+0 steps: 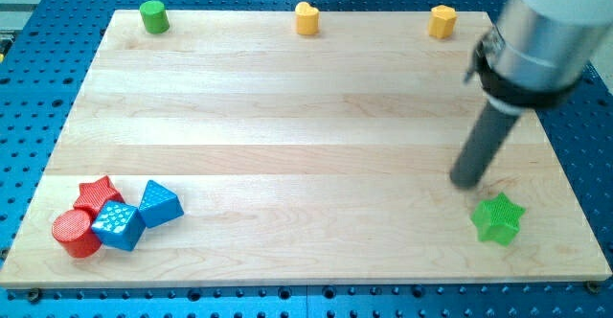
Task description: Slide the hexagon into the green star
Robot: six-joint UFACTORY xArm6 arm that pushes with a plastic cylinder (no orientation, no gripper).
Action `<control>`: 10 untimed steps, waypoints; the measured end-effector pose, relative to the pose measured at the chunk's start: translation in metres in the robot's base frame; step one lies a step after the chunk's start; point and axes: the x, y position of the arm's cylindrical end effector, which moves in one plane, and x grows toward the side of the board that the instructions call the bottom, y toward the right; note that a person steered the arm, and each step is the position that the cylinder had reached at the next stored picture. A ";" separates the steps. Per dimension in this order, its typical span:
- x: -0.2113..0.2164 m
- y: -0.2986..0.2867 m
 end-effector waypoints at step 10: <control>-0.180 -0.078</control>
